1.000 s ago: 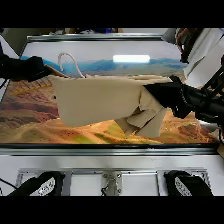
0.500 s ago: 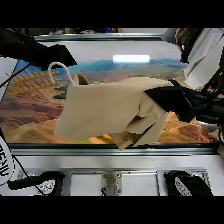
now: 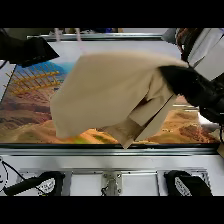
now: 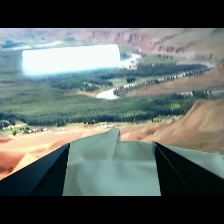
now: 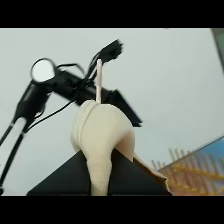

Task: Fold the clothes and pants, and hang the long-sleeved shirts on hangers.

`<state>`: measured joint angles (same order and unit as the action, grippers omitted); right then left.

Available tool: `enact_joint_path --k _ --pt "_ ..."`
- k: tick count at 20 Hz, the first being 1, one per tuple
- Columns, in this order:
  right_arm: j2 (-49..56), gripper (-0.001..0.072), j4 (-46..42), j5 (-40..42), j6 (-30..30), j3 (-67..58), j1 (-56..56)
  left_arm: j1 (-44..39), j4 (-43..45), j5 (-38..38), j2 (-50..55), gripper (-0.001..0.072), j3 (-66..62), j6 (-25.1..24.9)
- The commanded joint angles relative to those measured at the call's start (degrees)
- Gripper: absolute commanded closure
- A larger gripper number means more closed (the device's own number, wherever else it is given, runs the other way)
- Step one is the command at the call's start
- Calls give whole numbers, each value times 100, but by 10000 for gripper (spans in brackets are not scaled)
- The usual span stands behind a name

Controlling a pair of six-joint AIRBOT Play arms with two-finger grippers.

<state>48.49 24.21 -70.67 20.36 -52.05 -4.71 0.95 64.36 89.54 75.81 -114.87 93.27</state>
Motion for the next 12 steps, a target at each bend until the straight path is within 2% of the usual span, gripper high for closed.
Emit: enact_joint_path --k 1,2,3,8,12 --pt "-20 695 302 531 -579 -70 -610 284 2 -240 -367 270 2 9" --pt "-66 694 302 645 -719 -103 -925 284 4 -299 -455 604 2 2" --pt "-118 694 304 761 -835 -138 -1228 284 2 -382 -522 686 2 -26" --pt "-682 694 302 1602 -1528 -181 -2979 -48 17 -623 -645 685 4 -55" --pt "-1311 695 302 2798 -2092 -181 -4168 -426 17 -616 -529 685 7 -227"
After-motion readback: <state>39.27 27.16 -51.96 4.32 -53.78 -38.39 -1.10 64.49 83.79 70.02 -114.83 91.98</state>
